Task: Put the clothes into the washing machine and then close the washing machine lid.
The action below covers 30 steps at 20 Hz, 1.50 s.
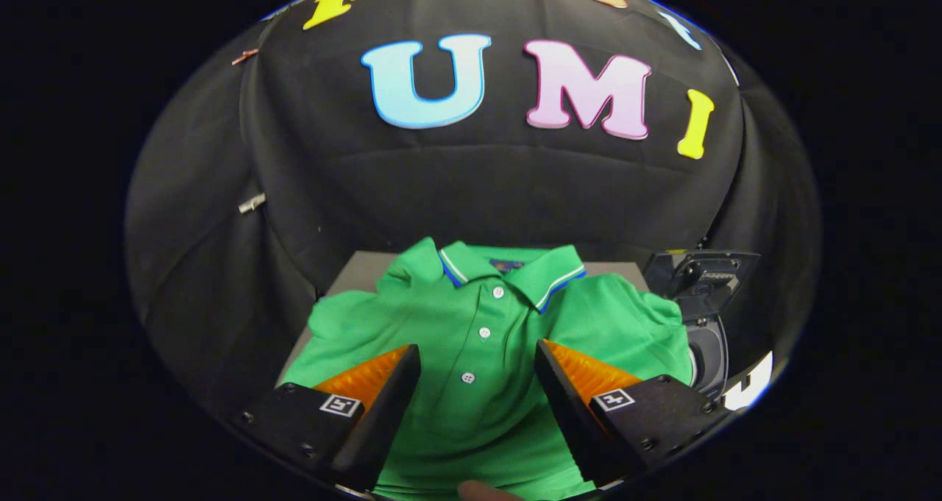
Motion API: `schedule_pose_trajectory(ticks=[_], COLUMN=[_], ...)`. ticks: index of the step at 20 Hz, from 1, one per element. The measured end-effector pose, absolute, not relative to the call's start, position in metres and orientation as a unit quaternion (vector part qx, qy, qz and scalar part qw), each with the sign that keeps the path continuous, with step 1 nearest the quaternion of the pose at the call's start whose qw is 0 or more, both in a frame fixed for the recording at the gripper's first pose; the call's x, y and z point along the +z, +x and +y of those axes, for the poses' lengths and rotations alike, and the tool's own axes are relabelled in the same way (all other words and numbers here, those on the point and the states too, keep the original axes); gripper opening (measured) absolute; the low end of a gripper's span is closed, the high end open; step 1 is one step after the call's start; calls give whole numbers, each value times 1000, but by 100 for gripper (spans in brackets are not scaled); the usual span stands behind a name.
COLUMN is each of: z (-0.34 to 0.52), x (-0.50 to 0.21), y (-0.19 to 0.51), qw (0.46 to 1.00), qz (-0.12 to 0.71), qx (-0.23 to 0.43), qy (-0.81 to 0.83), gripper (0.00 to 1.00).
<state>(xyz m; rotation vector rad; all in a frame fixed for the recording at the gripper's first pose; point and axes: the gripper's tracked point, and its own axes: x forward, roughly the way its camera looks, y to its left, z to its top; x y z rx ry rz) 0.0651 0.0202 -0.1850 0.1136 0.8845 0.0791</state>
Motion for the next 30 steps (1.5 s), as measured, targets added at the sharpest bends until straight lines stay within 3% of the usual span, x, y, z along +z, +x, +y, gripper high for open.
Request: schedule_pose_trajectory(ticks=[1,7,11,22,23,30], z=[19,14,11,7,13,7], x=[-195,-195,-193,-159,-160,-150], y=[52,59,64,79,86,84], qw=[883,888,884,913,913,909], qz=[465,450,454,396,392,398], qx=[50,70,56,92,99,112], qy=[47,65,97,37,42,58], gripper=[98,99,22,22,4,4])
